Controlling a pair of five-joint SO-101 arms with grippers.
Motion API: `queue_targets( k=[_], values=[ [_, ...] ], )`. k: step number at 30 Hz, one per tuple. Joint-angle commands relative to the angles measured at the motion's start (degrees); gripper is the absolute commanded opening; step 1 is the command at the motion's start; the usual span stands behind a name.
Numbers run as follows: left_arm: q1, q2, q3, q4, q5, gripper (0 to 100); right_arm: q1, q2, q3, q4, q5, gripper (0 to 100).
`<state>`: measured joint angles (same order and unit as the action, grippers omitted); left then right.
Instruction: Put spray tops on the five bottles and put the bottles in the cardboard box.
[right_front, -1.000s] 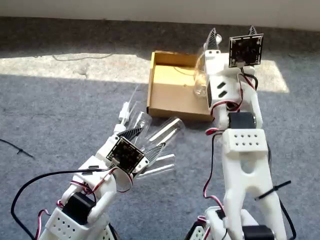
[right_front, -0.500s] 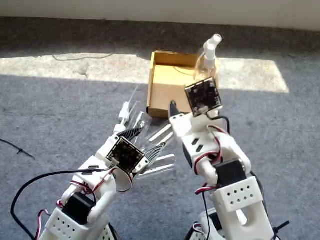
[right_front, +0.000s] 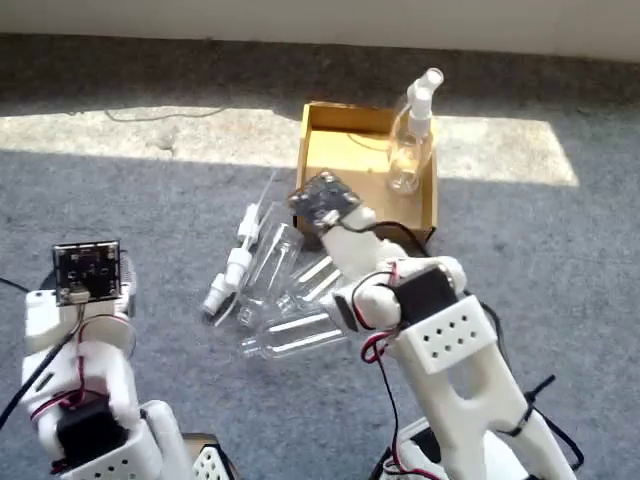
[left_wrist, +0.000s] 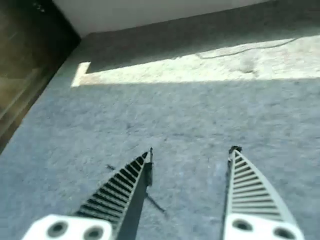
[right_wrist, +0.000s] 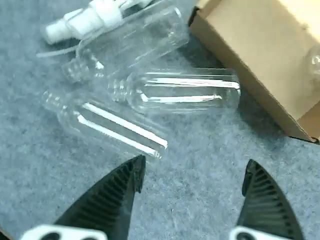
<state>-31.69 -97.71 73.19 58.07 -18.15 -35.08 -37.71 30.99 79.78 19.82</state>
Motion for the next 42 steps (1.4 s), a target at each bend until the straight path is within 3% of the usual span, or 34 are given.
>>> queue_targets(
  k=[1,9,16,18,21,26,30,36,42],
  values=[
    [-15.0,0.1,-1.8,-0.4,-10.7,22,-7.8,6.6,-6.8,1.9,7.4,26.4],
    [-26.1,0.1,9.3,-17.3,-21.5,22,-14.9,18.8,-7.4,1.8,22.5,26.6],
    [-32.7,2.2,4.8,-24.1,-22.2,22,-16.6,23.7,-4.9,-7.8,25.2,26.6],
    [-31.5,8.0,-2.4,-19.8,-20.5,22,-16.7,23.9,-3.6,-10.1,25.0,26.6],
    [-26.9,23.3,-18.8,-7.1,-18.6,22,-16.5,22.8,-0.9,-13.7,23.3,26.6],
    [-14.5,52.2,-49.1,16.3,-18.2,22,-16.5,19.7,6.1,-21.2,22.9,26.6],
    [-6.7,69.9,-71.1,30.2,-18.0,22,-16.4,18.5,9.4,-23.8,22.6,26.6],
    [-3.3,88.0,-90.8,38.8,-18.0,22,-17.5,17.4,10.2,-24.0,22.7,26.6],
    [-3.4,95.3,-94.4,39.1,-18.0,22,-20.7,17.9,13.1,-24.1,22.6,26.7]
  ],
)
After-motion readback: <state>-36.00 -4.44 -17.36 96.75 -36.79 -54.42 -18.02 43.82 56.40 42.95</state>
